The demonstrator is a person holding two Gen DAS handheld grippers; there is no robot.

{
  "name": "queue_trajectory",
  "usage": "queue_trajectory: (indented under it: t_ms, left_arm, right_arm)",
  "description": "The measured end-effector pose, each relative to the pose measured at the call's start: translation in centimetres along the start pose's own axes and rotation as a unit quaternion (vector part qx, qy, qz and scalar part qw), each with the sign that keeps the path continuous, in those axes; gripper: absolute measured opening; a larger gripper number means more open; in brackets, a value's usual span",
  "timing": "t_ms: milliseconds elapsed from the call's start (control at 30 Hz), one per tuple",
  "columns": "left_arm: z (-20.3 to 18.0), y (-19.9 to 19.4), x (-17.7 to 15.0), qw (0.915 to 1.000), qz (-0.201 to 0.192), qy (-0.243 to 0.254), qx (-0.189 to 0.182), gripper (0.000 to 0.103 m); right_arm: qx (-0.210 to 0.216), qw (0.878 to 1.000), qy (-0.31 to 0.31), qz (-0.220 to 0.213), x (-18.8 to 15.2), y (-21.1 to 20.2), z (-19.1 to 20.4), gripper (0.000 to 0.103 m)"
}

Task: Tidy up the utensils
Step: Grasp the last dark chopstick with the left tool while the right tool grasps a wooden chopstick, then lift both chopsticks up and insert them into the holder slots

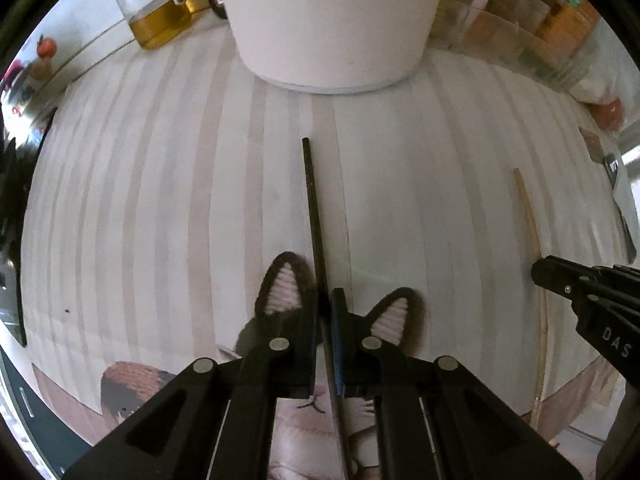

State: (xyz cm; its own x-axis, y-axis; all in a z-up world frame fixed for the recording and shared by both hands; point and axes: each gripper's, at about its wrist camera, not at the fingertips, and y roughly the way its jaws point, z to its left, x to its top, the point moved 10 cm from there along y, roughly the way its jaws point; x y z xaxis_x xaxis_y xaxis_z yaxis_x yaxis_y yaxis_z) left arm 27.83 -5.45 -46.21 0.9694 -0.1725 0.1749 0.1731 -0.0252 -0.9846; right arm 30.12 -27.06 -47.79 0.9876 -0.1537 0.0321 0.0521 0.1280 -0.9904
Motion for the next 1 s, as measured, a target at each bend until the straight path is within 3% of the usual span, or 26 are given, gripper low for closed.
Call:
queue_trajectory:
  t_ms: [267, 367, 600, 733, 1000]
  left_arm:
    - [2.1, -0.2, 0.2, 0.9998, 0.007, -0.012, -0.01, 0.006]
    - [2.7, -0.1, 1.2, 0.9998, 0.008, -0.012, -0.01, 0.006]
    - [0.6, 1.2, 1.4, 1.0, 0.003, -0.002, 0.001, 0.004]
    - [-0.3, 1.0, 1.8, 1.0, -0.004, 0.0, 0.007, 0.003]
    - [-1.8, -3.9, 2.5, 0.9984, -0.046, 0.003, -0.034, 0.003]
  right_arm:
    - [-0.016, 0.999, -0.03, 0.035, 1.4, 0.3, 1.0, 0.007]
    - [-0.023, 0.999, -0.033, 0.034, 4.1, 0.7, 2.5, 0.007]
    - [-0.032, 0.998, -0.033, 0.032, 2.1, 0.9, 5.8, 0.007]
    - [-0.036, 0.998, -0.037, 0.023, 1.5, 0.7, 5.7, 0.007]
    - [0.036, 0.999, -0.004, -0.028, 1.3, -1.5, 6.2, 0.007]
